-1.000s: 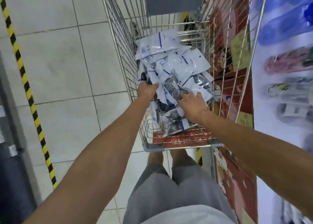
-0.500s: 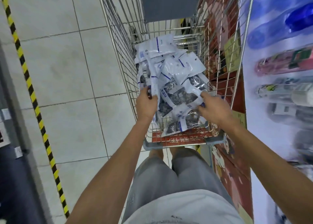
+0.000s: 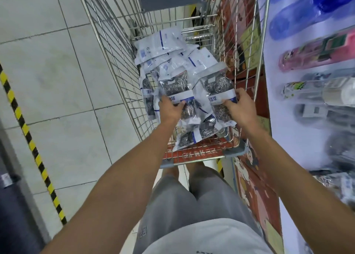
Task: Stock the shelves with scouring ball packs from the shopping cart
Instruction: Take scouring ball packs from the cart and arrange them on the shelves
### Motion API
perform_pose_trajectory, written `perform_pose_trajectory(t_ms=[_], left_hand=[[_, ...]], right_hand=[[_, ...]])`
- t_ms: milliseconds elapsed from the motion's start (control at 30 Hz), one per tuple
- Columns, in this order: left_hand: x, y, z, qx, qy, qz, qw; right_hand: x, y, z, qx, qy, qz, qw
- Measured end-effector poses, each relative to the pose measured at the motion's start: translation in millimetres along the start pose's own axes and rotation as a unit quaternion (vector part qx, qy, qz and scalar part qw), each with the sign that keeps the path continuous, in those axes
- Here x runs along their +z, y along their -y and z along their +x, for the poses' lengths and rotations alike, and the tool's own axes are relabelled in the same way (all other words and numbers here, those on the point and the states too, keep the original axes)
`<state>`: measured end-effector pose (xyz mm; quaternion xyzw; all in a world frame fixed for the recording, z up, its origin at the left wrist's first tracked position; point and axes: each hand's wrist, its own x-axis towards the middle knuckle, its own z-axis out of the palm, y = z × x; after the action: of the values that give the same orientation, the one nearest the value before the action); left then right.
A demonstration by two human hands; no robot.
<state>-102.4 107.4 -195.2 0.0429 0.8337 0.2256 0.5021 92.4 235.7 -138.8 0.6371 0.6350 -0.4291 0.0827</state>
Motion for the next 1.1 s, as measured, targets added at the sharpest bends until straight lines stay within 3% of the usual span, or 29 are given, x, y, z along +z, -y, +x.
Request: perform_pose_trajectory(t_ms=[267,467,633,767,933,1100], left_hand=[[2.7,-6.6,24.6,-0.104,0.054,-0.093,0.989],[-5.4,5.9,24.1,-0.093,0.036,-0.174,0.98],[-20.5,4.0,7.6,-0.111,0.093,-0.291,0.946],[-36.6,-6.8,-19.3,-0.061,0.141,-0.283,0.947],[-69.7,-27.5,-68.3,0.034,0.178,-0.255,0.95],[-98.1,-50.3,-122.9,0.106,0.204,-0.222,0.947]], right_hand=[[-6.7,3.2,1.3,0.011,-0.017,0.075,0.997],[-11.7,10.2,-6.9,0.017,-0.024,0.134,0.991],[-23.6,19.0,-22.3,0.002,-0.038,0.186,0.982],[-40.9,26.9,-39.3,-0.005,-0.047,0.25,0.967],[-63.4,38.0,-71.0,0.041,-0.037,0.404,0.913],[-82.1,37.7,-129.7,0.015,-0.047,0.451,0.891]])
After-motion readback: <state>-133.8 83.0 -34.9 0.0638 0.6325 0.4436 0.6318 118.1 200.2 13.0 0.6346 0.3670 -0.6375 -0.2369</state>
